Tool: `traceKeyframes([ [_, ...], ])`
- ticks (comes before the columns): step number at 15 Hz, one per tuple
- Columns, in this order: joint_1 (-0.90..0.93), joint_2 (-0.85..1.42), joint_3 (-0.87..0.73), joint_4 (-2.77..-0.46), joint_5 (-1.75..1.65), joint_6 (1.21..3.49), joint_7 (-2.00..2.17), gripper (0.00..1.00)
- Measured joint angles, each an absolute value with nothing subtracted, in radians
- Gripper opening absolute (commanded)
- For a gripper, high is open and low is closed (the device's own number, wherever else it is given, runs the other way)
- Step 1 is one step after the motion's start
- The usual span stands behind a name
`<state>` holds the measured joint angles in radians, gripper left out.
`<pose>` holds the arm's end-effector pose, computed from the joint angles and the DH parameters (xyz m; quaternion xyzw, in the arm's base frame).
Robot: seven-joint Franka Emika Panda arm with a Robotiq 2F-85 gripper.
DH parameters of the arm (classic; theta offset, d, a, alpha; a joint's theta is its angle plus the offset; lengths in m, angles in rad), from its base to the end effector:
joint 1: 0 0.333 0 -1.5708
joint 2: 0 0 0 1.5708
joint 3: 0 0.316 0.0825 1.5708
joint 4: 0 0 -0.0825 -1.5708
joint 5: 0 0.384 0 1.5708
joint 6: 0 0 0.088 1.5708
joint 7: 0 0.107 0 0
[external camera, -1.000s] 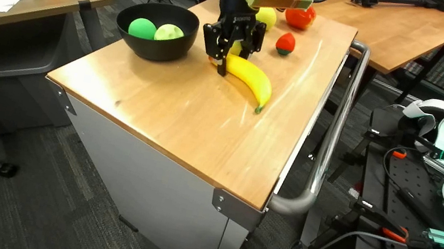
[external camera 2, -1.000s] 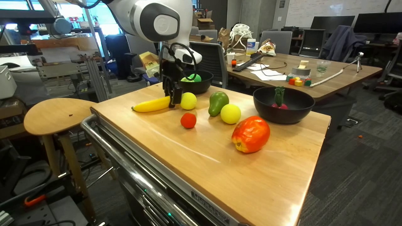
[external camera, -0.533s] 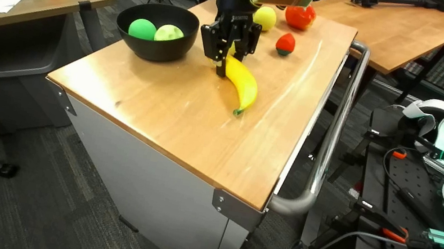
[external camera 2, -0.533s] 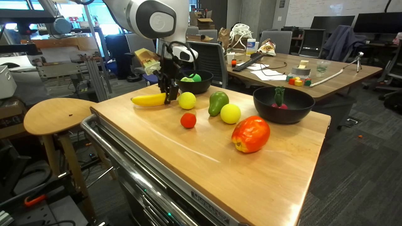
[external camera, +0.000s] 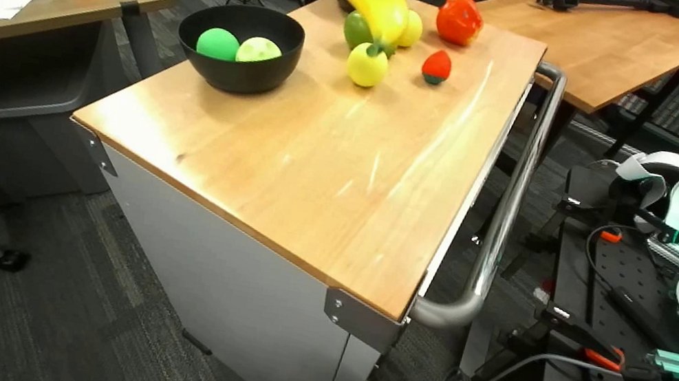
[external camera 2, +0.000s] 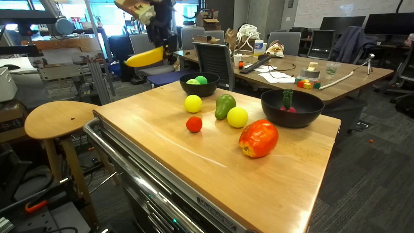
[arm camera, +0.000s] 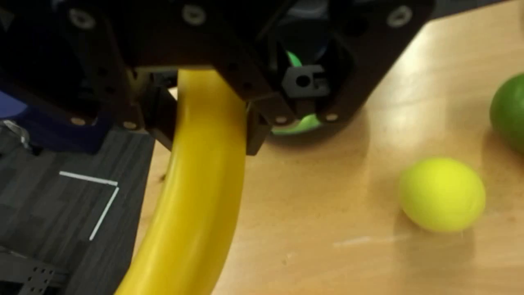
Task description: Put the fruits inside the two black bowls
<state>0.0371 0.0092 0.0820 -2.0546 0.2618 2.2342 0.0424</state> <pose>0.5631 0.0751 0.4496 -0.9898 0.0334 -0.0752 0.1161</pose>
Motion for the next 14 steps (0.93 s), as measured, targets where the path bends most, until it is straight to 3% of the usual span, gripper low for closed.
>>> traceKeyframes([
  [7,-0.004,0.096,0.011,-1.941,0.507,2.543,-0.231,0.13],
  [14,-0.041,0.330,0.080,-1.818,0.849,2.714,-0.599,0.13],
])
